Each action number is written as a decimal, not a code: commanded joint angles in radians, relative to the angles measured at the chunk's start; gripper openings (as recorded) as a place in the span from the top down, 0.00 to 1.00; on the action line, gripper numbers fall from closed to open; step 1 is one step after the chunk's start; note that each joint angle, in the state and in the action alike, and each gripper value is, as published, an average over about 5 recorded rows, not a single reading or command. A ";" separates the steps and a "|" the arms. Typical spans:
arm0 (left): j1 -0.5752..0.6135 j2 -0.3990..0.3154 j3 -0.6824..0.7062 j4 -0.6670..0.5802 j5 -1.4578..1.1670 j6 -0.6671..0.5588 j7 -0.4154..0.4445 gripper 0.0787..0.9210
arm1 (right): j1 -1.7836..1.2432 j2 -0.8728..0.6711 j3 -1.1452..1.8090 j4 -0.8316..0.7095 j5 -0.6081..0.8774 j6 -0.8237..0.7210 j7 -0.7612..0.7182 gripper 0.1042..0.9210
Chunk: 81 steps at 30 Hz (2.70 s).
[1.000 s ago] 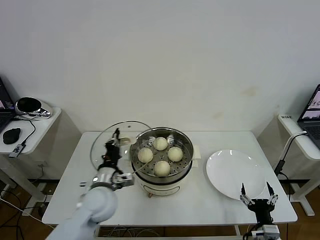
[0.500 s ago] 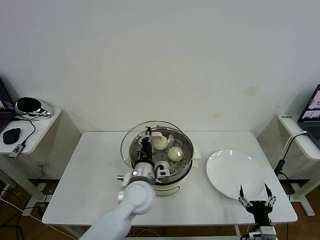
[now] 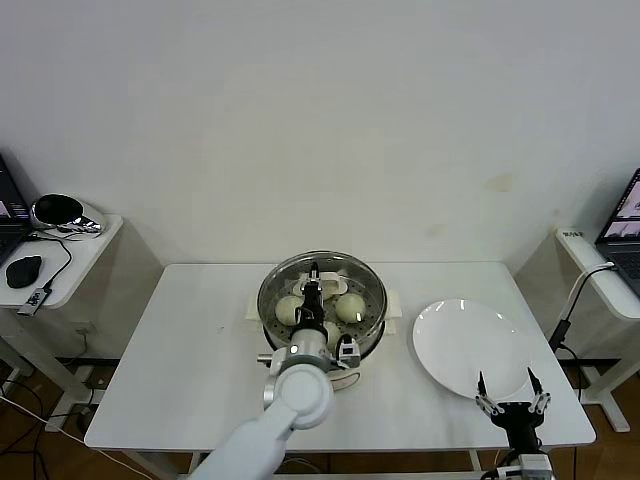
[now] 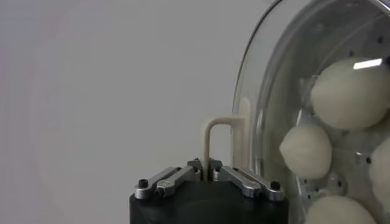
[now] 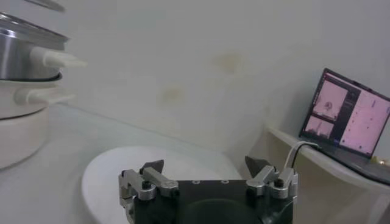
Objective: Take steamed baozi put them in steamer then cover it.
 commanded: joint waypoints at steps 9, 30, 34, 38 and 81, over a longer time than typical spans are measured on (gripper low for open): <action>0.006 -0.050 -0.001 0.060 0.024 -0.003 -0.008 0.93 | 0.001 -0.002 -0.009 -0.007 -0.003 0.005 -0.001 0.12; 0.024 -0.081 -0.017 0.056 -0.008 -0.006 -0.042 0.93 | 0.001 -0.008 -0.013 -0.010 0.000 0.009 -0.006 0.12; 0.041 -0.074 -0.018 -0.002 -0.021 -0.005 -0.051 0.82 | 0.002 -0.009 -0.015 -0.009 -0.001 0.008 -0.006 0.12; 0.094 -0.045 -0.021 -0.101 -0.038 -0.009 -0.067 0.69 | 0.000 -0.009 -0.019 -0.007 -0.001 0.007 -0.006 0.12; 1.133 0.022 -0.865 -0.301 -1.698 -0.901 -0.507 0.12 | -0.171 -0.217 -0.212 0.065 0.284 0.055 -0.090 0.12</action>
